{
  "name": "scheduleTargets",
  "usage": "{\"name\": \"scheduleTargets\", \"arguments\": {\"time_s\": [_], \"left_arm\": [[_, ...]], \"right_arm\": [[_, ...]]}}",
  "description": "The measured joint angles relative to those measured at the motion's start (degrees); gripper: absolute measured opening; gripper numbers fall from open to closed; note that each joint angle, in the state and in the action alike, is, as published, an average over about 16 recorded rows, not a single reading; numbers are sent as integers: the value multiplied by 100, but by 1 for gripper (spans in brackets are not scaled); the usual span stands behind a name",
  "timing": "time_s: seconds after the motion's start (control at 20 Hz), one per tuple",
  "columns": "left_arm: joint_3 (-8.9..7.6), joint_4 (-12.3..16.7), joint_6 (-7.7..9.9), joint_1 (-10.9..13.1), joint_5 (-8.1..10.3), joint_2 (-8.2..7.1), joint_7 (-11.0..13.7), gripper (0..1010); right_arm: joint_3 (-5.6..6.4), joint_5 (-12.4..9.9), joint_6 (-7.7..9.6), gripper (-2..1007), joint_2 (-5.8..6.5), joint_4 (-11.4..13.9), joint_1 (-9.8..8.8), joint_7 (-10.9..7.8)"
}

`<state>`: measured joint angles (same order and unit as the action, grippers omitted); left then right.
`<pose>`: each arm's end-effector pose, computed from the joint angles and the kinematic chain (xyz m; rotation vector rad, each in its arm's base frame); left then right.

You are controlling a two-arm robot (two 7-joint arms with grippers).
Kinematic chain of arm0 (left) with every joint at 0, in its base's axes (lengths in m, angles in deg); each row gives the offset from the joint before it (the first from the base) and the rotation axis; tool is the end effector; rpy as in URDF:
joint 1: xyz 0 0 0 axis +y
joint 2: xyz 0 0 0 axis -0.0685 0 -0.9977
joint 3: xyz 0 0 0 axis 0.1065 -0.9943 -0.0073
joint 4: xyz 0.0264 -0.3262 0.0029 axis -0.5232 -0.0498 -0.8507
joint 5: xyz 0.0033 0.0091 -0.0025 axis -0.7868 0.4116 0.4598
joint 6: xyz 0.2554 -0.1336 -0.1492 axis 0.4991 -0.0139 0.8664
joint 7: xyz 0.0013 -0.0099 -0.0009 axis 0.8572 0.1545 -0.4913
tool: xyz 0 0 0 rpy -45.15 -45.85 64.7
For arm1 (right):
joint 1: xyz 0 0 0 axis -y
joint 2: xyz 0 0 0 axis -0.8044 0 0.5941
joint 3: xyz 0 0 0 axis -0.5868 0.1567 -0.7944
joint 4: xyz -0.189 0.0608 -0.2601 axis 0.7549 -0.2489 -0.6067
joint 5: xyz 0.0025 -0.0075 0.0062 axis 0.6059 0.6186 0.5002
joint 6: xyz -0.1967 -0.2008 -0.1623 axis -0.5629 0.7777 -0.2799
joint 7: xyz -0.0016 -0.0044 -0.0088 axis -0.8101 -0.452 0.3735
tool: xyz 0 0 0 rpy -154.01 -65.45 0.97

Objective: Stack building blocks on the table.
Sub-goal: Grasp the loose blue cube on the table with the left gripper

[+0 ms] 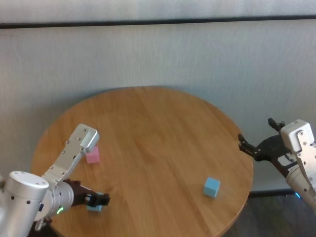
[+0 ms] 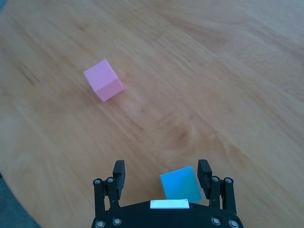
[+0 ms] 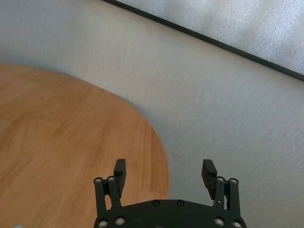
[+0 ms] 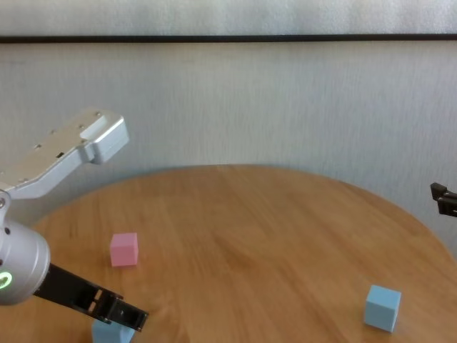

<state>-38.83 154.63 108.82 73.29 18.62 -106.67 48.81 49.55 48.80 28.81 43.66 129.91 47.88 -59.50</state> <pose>0.3815 -0.0025 -0.2698 0.7665 0.3534 1.0580 0.3790 -0.0997 -0.3352 -0.3046 -0.2851 -1.2481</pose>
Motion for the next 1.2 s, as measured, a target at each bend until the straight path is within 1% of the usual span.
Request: {"name": "scheduleTargets", "arguments": {"time_s": [0.2, 0.65, 0.9, 1.2], "left_arm": [[-6, -31, 21, -15, -38, 18, 32, 999], [-89, -86, 107, -9, -54, 90, 137, 1000], [-119, -89, 117, 1, -80, 103, 178, 995], [-122, -79, 107, 6, -107, 91, 209, 942]], "right_arm": [[0, 0, 0, 1005, 0, 0, 0, 0], [0, 0, 0, 1005, 0, 0, 0, 0], [0, 0, 0, 1004, 0, 0, 0, 0], [0, 0, 0, 1004, 0, 0, 0, 0]]}}
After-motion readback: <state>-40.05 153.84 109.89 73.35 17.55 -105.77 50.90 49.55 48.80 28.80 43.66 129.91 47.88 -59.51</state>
